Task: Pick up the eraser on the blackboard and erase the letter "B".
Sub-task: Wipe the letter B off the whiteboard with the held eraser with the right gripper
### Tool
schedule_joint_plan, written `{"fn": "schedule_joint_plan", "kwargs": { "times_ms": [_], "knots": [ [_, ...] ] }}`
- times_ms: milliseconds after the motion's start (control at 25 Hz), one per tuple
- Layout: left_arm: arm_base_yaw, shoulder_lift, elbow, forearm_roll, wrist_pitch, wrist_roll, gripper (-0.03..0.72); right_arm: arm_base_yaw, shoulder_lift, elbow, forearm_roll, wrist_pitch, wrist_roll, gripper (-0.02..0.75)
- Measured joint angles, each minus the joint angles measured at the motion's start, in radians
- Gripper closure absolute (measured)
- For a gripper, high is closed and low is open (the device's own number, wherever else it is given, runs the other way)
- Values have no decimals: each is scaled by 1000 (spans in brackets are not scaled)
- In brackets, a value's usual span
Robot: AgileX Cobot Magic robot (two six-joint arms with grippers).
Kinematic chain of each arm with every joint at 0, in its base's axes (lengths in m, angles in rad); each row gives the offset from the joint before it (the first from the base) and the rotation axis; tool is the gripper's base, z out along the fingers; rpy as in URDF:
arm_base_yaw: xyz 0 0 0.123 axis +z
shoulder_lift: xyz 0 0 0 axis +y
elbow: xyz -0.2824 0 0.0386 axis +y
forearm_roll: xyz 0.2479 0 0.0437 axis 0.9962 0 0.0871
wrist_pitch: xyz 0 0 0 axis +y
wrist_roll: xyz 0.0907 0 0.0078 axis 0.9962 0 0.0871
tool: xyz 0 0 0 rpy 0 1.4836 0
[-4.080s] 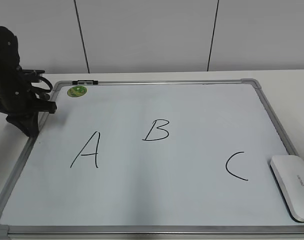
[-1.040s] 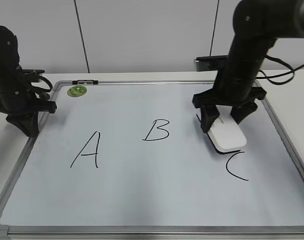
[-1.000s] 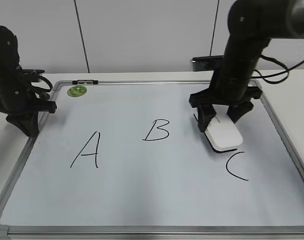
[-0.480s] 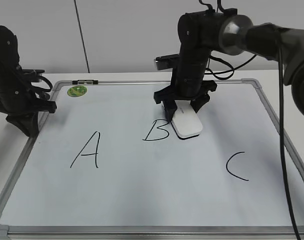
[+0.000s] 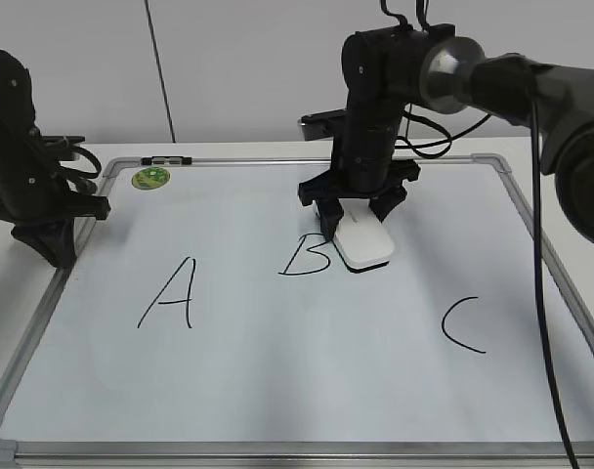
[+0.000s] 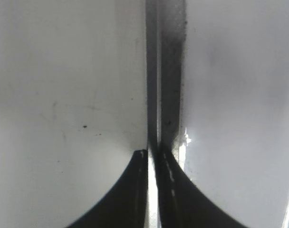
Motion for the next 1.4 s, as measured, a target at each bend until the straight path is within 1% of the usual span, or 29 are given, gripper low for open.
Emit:
{"fn": "schedule_joint_plan", "kwargs": {
  "times_ms": [520, 760, 800, 880, 1240, 1400],
  "knots": [
    [0, 0, 0, -2, 0, 0, 657, 11, 17, -13, 16, 12, 0, 216],
    [0, 0, 0, -2, 0, 0, 657, 70, 17, -13, 0, 4, 0, 216],
    [0, 0, 0, -2, 0, 0, 657, 96, 18, -13, 0, 0, 0, 216],
    [0, 0, 0, 0, 0, 0, 657, 121, 18, -13, 2, -2, 0, 216],
    [0, 0, 0, 2, 0, 0, 657, 199, 19, -13, 61, -6, 0, 216],
    [0, 0, 0, 2, 0, 0, 658, 205, 20, -13, 63, -6, 0, 216]
  ]
}}
